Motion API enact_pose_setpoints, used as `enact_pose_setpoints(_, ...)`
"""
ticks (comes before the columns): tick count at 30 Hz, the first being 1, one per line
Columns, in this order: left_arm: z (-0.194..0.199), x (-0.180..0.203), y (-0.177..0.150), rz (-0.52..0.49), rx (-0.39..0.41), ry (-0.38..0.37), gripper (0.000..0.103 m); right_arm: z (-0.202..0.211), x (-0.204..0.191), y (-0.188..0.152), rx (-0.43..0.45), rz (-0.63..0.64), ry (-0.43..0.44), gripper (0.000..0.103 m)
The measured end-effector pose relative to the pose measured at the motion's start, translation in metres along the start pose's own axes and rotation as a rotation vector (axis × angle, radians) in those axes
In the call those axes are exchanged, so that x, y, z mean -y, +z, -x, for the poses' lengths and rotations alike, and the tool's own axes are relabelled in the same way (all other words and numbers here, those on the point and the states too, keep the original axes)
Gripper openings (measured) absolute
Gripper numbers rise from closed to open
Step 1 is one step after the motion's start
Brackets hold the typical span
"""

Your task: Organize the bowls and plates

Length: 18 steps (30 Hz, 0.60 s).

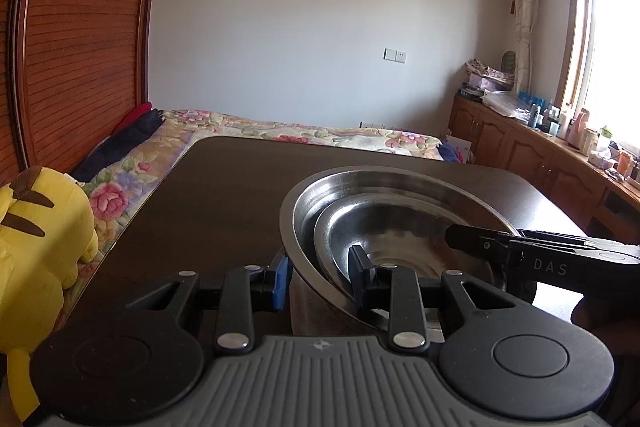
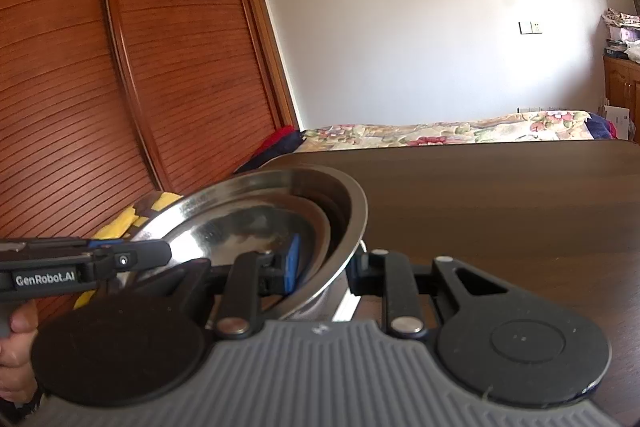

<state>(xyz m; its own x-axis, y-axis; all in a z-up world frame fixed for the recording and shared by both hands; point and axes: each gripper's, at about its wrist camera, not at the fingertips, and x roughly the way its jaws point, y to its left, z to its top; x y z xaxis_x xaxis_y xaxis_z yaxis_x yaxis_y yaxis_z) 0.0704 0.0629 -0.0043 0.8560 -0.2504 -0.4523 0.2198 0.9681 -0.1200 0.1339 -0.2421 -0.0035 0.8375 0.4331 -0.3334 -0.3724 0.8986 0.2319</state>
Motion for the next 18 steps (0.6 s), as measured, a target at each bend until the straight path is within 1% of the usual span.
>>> enact_pose_setpoints(5, -0.004, -0.003, -0.004, 0.006, -0.014, -0.003, 0.033, -0.006, -0.002, -0.003, -0.019, 0.000, 0.001, 0.026)
enact_pose_setpoints(14, -0.004, -0.006, -0.005, -0.005, -0.009, -0.014, 0.033, -0.012, -0.006, -0.007, -0.033, 0.004, -0.001, 0.026)
enact_pose_setpoints(16, -0.003, -0.006, -0.005, -0.006, -0.010, -0.016, 0.033, -0.013, -0.007, -0.006, -0.033, 0.008, 0.002, 0.028)
enact_pose_setpoints(18, -0.003, -0.006, -0.005, -0.011, -0.011, -0.020, 0.035, -0.014, -0.008, -0.006, -0.031, 0.018, -0.001, 0.030)
